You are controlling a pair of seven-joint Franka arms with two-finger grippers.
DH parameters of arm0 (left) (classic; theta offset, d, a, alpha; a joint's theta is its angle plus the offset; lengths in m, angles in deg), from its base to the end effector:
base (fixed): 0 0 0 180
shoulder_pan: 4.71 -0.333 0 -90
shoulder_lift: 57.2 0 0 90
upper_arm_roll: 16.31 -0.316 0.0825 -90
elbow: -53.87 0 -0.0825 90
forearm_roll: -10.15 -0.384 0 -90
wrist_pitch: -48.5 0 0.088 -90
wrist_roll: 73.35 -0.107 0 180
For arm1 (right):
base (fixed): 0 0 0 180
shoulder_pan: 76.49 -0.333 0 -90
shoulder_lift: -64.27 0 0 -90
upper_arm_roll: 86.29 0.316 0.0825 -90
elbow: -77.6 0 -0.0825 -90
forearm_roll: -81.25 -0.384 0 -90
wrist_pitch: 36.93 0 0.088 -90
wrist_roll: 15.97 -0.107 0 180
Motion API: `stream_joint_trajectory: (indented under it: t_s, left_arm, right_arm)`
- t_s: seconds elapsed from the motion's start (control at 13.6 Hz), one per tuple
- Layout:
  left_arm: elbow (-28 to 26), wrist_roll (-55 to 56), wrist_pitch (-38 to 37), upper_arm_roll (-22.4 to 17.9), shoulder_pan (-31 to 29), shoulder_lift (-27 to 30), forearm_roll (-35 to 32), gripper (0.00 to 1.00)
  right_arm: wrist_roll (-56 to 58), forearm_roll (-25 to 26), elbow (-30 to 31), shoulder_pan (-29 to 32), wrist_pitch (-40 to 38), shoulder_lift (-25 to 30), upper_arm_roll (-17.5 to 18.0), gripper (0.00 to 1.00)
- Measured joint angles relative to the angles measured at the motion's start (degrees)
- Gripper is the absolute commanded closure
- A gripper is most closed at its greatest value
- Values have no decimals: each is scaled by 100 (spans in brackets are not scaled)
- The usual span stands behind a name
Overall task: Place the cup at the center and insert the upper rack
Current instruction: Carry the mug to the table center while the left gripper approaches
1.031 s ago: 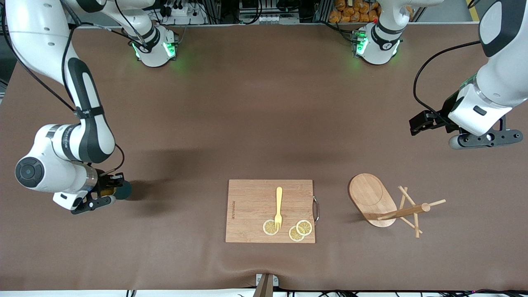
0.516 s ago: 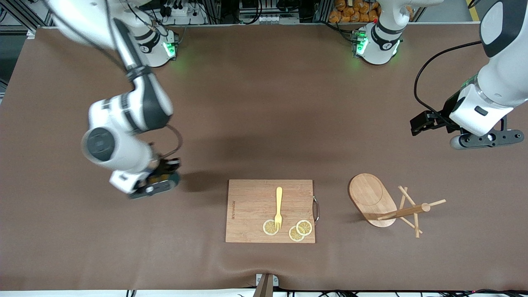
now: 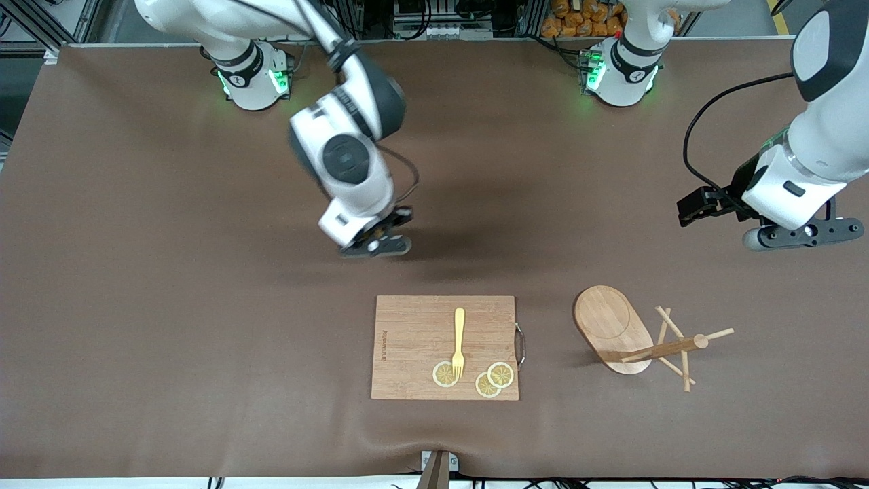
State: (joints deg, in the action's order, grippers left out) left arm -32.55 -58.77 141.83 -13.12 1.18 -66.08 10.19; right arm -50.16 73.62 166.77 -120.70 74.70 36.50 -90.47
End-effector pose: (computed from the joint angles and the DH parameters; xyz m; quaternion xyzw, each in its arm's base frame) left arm 0.5973 -0.0931 0.5693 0.9987 0.0483 -0.0177 0.0010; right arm 0.5090 0.4478 0.3600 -0.9977 -0.0269 0.0625 0.0073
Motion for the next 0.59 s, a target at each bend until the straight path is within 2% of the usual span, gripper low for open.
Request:
stream_joint_trajectory:
  t_s: [0.22, 0.59]
  left_arm:
    - [-22, 6, 1, -33, -140, -126, 0, 0]
    - [-49, -229, 42, -50, -499, -187, 0, 0]
  right_arm:
    - [-744, -1, 43, -653, 130, -78, 1, 100]
    - [-1452, -1, 69, -1342, 615, -503, 0, 100]
